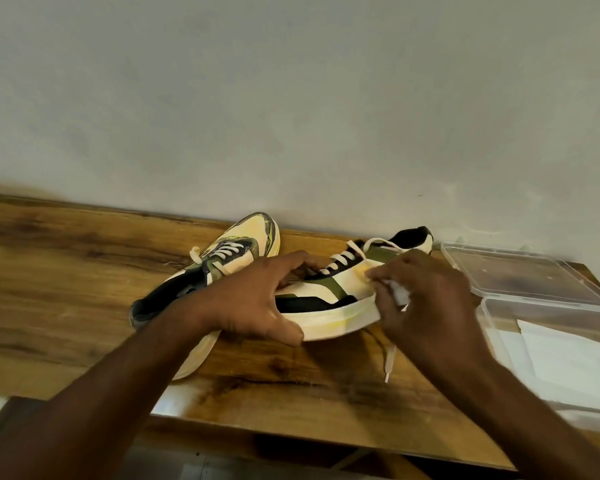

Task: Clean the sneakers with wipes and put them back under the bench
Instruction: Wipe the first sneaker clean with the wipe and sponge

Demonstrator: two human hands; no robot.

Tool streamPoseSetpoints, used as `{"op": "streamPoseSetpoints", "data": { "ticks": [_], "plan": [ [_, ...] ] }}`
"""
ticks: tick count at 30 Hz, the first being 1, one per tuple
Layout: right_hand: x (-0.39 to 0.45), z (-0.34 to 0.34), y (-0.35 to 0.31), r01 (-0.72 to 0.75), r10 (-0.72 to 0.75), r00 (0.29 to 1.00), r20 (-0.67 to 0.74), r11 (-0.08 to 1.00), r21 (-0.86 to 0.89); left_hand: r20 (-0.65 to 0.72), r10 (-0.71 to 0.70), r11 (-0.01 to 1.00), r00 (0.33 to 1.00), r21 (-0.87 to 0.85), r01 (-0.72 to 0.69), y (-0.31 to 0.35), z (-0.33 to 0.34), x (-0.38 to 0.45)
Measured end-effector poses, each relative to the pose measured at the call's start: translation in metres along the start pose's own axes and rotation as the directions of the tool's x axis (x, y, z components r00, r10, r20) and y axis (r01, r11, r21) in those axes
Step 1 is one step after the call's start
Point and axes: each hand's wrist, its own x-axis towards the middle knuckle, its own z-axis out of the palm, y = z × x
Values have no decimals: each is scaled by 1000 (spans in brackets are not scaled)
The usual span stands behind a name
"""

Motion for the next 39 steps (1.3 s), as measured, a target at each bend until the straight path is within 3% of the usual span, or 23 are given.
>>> {"op": "streamPoseSetpoints", "data": {
  "ticks": [3,5,8,15,18,21,23,27,35,37,39],
  "plan": [
    [11,-11,27,-97,102,981,-163,995,35,24,-51,997,998,-55,52,-1,-4,-1],
    [9,-9,28,-158,172,971,-166,983,90,35,-75,996,997,-47,76,1,-6,-1],
    [1,3,15,-145,160,981,-108,980,135,38,-102,994,994,42,101,12,-6,0],
    [-3,14,2,-37,46,997,-70,991,127,-239,-160,889,958,386,245,36,23,8],
    [10,-6,24,-137,165,975,-149,974,178,-250,-155,889,956,387,246,36,23,8],
    [23,-24,43,-267,350,903,-249,912,313,-234,-139,896,962,383,223,37,23,6],
    [25,-23,51,-314,400,878,-264,896,314,-235,-129,901,963,378,213,38,23,5],
    [18,-10,47,-299,334,921,-201,936,189,-266,-108,861,958,457,224,42,25,7],
    [-2,11,3,-53,56,998,-26,992,112,-283,-90,851,955,476,222,39,26,7],
    [2,6,9,-67,70,997,-29,993,99,-274,-101,846,956,482,227,40,26,8],
    [9,-4,25,-139,153,981,-117,983,124,-264,-115,844,958,482,234,40,24,8]
  ]
}}
